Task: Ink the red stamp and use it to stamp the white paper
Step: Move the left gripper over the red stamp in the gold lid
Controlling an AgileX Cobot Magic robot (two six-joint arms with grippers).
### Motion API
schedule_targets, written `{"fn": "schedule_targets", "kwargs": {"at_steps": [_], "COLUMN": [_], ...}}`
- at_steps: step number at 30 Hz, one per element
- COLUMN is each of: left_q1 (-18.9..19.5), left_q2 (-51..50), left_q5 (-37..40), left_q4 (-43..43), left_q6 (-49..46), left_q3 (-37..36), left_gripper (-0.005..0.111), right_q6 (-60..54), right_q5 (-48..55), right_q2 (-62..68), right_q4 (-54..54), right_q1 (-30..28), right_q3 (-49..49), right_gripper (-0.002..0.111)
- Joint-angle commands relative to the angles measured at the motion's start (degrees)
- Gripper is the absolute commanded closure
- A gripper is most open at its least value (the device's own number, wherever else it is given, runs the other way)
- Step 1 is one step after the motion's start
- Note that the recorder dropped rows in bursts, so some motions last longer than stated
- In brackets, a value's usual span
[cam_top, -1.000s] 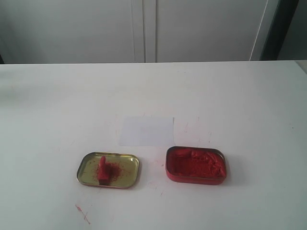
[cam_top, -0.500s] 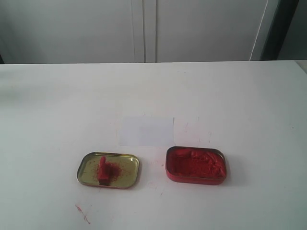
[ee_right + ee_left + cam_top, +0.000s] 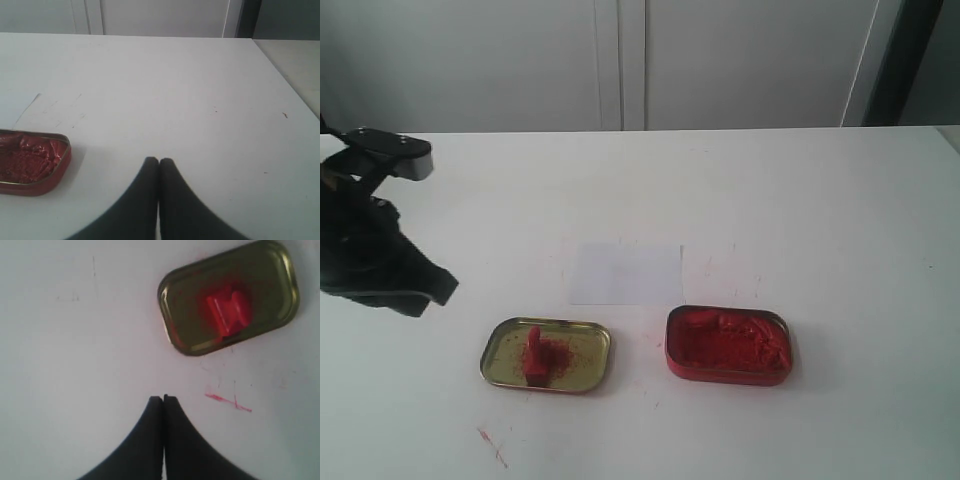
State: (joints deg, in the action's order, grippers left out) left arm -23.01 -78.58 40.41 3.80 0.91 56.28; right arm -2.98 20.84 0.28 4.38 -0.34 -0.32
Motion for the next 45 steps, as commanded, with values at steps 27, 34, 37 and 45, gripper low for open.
{"fn": "schedule_targets", "kwargs": {"at_steps": [27, 34, 37, 45], "left_q1": [-9.2, -11.5, -13.9, -16.6], "left_q2": [-11.8, -12.1, -13.0, -16.6], "left_q5": [-1.6, -1.4, -1.3, -2.0], "left_q4": [4.5, -7.3, -10.5, -11.1], "left_q6": [13.5, 29.0, 33.1, 34.9], "left_q3": [9.4, 9.4, 9.4, 10.6], "left_gripper": [0.107, 0.107, 0.107, 0.107], "right_q6": [0.2, 0.2, 0.2, 0.2], "right_q5": [-0.8, -0.8, -0.8, -0.8], "right_q2": [-0.3, -0.3, -0.3, -0.3], "right_q4": [0.1, 0.1, 0.1, 0.1], "right_q1": [-0.3, -0.3, -0.3, -0.3], "right_q3": [0.3, 0.3, 0.3, 0.3], "right_gripper": [0.108, 0.108, 0.108, 0.108]}}
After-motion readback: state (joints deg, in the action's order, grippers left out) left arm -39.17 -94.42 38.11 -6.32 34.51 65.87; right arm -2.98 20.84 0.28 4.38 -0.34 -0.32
